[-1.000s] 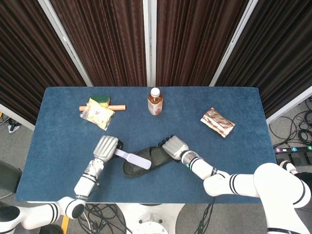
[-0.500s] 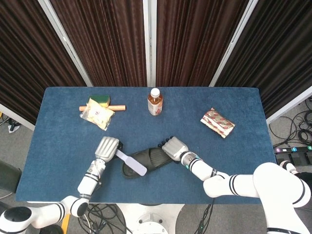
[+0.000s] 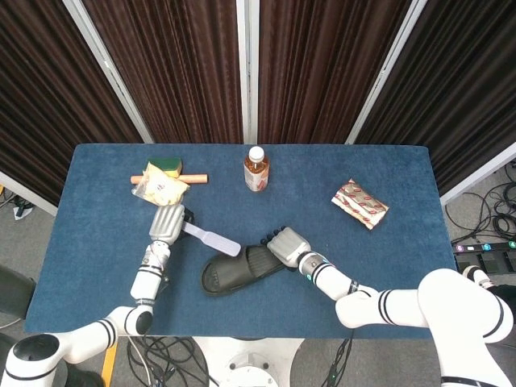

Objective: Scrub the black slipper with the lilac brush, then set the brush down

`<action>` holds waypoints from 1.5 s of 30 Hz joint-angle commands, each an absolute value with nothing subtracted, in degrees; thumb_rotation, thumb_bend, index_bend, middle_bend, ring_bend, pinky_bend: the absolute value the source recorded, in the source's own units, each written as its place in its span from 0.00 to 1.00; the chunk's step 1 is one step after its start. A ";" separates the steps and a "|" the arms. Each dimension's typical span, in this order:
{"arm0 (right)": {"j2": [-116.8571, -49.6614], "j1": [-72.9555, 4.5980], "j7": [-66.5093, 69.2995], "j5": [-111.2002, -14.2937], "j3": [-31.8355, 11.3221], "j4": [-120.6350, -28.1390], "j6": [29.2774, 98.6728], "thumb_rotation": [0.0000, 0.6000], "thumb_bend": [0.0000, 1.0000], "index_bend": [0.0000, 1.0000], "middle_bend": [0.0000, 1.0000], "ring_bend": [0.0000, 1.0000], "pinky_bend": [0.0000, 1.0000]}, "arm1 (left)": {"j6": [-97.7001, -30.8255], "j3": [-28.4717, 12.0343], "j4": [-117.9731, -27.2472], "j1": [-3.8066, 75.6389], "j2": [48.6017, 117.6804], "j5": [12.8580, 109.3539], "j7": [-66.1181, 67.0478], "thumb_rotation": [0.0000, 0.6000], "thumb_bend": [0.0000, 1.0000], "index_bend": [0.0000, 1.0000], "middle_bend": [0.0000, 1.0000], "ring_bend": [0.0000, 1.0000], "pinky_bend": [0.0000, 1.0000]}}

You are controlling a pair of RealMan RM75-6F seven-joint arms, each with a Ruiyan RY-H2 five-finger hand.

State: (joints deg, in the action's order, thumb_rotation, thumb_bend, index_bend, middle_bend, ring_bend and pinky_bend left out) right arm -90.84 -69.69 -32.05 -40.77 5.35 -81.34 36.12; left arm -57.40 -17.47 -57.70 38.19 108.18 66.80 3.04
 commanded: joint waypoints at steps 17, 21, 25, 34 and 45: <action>-72.76 -62.95 -24.63 -49.21 2.93 -96.62 45.18 1.00 0.00 0.00 0.00 0.00 0.00 | -61.76 -11.10 -60.91 30.05 101.91 67.93 2.79 1.00 0.67 1.00 1.00 0.99 1.00; -66.32 -58.67 -21.82 -53.86 3.71 -101.02 49.22 1.00 0.00 0.00 0.00 0.00 0.00 | -60.80 -11.67 -58.97 29.83 102.79 66.00 4.06 1.00 0.67 0.97 0.97 0.86 1.00; -61.34 -53.92 -18.30 -59.80 5.11 -103.72 52.42 1.00 0.00 0.00 0.00 0.00 0.00 | -61.66 -12.23 -60.15 29.27 102.34 65.48 4.64 1.00 0.62 0.68 0.74 0.62 0.98; -55.15 -44.84 -11.16 -69.36 7.46 -105.49 57.49 1.00 0.00 0.00 0.00 0.00 0.00 | -63.10 -11.74 -65.70 27.68 99.02 65.84 6.08 1.00 0.26 0.17 0.20 0.13 0.35; -50.71 -34.94 -2.46 -76.04 8.45 -103.98 63.76 1.00 0.00 0.00 0.00 0.00 0.00 | -65.53 -10.65 -74.98 24.59 91.45 66.51 6.98 1.00 0.09 0.10 0.09 0.05 0.26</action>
